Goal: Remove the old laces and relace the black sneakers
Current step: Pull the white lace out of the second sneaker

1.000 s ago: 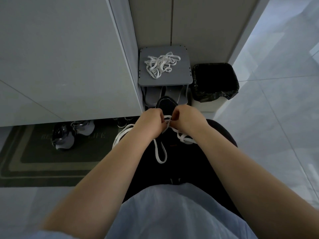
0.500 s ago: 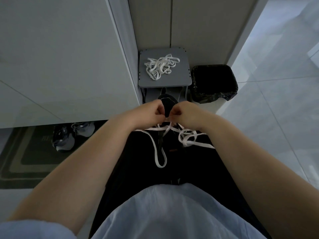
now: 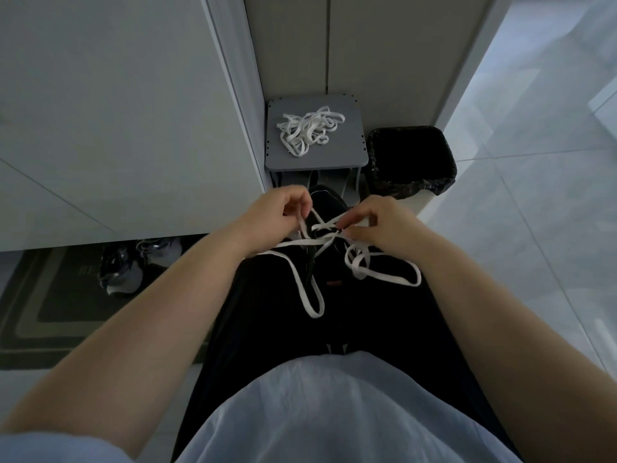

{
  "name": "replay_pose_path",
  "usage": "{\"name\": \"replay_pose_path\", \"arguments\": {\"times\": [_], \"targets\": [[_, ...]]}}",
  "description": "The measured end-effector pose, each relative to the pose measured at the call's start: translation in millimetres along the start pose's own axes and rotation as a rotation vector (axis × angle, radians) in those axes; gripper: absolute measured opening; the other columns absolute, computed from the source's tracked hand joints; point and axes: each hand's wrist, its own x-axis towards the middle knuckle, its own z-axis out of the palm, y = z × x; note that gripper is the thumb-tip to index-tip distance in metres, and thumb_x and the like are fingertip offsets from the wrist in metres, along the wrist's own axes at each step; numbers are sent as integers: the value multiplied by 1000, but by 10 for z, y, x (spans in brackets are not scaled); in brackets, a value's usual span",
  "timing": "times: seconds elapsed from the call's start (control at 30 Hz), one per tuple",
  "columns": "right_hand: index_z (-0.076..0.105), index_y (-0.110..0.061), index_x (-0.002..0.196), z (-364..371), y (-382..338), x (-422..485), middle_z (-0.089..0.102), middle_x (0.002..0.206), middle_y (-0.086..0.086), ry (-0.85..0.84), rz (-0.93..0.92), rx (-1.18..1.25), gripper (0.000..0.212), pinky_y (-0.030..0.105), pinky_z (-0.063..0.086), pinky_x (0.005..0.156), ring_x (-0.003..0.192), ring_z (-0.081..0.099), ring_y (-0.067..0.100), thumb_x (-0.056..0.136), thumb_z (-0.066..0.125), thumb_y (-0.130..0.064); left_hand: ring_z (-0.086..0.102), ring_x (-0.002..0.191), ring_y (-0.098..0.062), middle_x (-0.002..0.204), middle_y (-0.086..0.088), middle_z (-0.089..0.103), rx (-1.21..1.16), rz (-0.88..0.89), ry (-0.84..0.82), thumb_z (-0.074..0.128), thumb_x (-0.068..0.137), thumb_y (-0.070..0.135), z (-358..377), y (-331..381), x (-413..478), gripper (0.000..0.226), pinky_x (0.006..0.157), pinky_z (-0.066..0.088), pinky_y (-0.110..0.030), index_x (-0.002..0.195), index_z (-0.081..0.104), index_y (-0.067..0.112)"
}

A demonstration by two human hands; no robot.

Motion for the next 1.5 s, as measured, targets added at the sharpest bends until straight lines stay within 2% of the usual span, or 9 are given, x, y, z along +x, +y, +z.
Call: {"name": "replay_pose_path", "arguments": {"times": [0.2,0.33,0.5,0.77,0.9,1.0,1.27,1.4,1.5], "targets": [[71,-20,100,146,42,43,44,108,-6,65,-41,-243,16,23,40,82,96,47,10,86,66,-26,50,84,-3,91,9,45,88,-6,31,42,83,-4,68,28,-8,43,75,38,-11,67,67,28],[70,-17,103,128,47,27,48,116,-1,66,-3,-219,18,24,38,87,104,48,14,89,62,-26,41,109,-13,106,4,45,274,16,59,58,87,24,94,-52,1,12,93,33,-23,88,70,22],[71,-14,90,170,41,10,50,111,-2,122,-45,-155,12,15,39,75,93,52,11,86,65,-23,33,120,-19,121,2,48,549,8,-3,61,84,44,131,-179,2,31,102,32,-36,101,69,20],[62,-17,85,-44,3,-72,58,76,-9,557,223,562,14,13,46,77,68,54,-4,94,51,-15,49,88,-5,94,4,54,-300,-146,562,40,98,15,-253,-129,-62,25,86,36,-20,77,53,20],[60,-22,98,45,-55,-83,57,98,-8,471,-41,256,19,0,40,71,82,52,-5,88,58,-5,48,96,-5,97,4,53,80,87,500,48,92,22,-219,9,-107,20,85,31,-17,83,61,10],[70,-23,96,106,-41,8,66,92,-10,296,-215,-68,21,32,46,91,98,56,16,88,58,-8,33,123,-20,120,2,51,322,216,282,62,86,27,23,2,-74,11,96,17,-22,87,68,17],[65,-26,104,181,23,127,66,102,-3,81,-71,-452,18,30,23,99,112,42,20,92,53,-32,18,129,-23,138,0,37,744,64,136,54,89,39,296,-163,20,24,110,9,-36,102,65,22],[67,-26,98,163,32,153,65,99,-4,51,-88,-511,15,31,26,98,104,45,20,91,54,-32,23,127,-23,135,1,42,667,-1,56,51,92,33,262,-188,48,23,107,15,-34,103,63,17],[67,-18,94,-14,131,108,65,99,2,293,-39,-361,13,32,37,89,95,56,24,91,54,-20,46,111,-26,116,-9,55,363,-24,311,50,92,13,28,-160,44,19,92,33,-28,98,64,2]]}}
